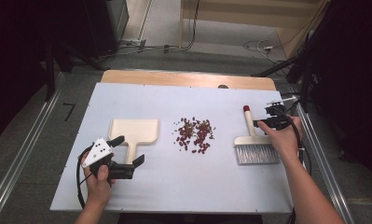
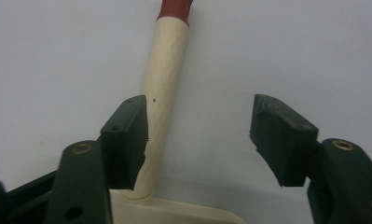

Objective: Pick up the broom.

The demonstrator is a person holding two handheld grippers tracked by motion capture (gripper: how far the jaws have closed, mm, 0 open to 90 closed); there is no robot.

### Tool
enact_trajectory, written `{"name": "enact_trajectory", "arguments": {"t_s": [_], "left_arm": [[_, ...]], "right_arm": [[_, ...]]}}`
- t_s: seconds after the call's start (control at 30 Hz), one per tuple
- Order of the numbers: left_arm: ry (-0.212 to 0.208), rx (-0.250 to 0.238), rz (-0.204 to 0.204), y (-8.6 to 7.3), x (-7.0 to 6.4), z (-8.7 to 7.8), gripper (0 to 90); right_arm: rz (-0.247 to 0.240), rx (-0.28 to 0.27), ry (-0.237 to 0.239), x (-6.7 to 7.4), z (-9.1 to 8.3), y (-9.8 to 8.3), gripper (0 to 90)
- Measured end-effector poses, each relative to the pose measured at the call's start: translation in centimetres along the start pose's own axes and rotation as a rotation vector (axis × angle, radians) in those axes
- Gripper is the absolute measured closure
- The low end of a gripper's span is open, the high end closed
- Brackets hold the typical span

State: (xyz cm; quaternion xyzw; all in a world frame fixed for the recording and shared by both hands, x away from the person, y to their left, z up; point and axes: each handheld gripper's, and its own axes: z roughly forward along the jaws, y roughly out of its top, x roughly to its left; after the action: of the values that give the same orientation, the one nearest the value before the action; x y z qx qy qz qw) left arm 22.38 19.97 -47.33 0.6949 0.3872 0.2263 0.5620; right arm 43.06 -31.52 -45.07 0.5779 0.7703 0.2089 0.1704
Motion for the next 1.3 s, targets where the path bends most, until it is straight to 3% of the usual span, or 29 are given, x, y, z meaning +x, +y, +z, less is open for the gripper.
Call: {"name": "enact_trajectory", "arguments": {"t_s": [0.1,0.2,0.27,0.4,0.43,0.63,0.8,0.93,1.13,1.3], "left_arm": [[0.0,0.002,0.0,0.0,0.0,0.0,0.0],[-0.003,0.0,-0.001,0.0,0.0,0.1,0.0],[-0.003,0.003,0.003,0.0,0.0,0.1,0.0],[-0.005,0.004,0.004,0.0,0.0,0.1,0.0],[-0.006,0.002,0.003,0.0,-0.1,0.1,0.0],[-0.004,0.001,0.001,0.0,0.0,0.1,0.0],[-0.005,0.006,0.004,0.0,0.0,0.2,0.0],[-0.009,0.008,0.006,0.0,-0.2,0.3,0.0],[-0.013,0.013,0.012,0.0,-0.4,0.5,0.0],[-0.014,0.007,0.008,0.0,-0.3,0.5,0.0]], "right_arm": [[-0.025,0.025,0.005,0.2,0.6,0.0,43.7],[0.057,0.03,0.066,0.7,0.8,0.0,46.9],[0.064,0.031,0.086,0.9,0.8,0.1,47.3],[0.053,0.061,0.076,1.8,1.3,0.2,50.2],[0.045,0.079,0.036,2.2,1.7,0.2,50.2],[0.045,0.127,0.008,2.7,2.6,0.1,52.8],[0.08,0.146,-0.051,3.4,2.7,0.3,61.2],[0.067,0.165,-0.084,4.1,2.7,0.5,67.5],[0.127,0.17,-0.065,3.9,2.7,0.7,69.5],[0.139,0.102,-0.043,3.6,2.5,-0.1,69.8]]}}
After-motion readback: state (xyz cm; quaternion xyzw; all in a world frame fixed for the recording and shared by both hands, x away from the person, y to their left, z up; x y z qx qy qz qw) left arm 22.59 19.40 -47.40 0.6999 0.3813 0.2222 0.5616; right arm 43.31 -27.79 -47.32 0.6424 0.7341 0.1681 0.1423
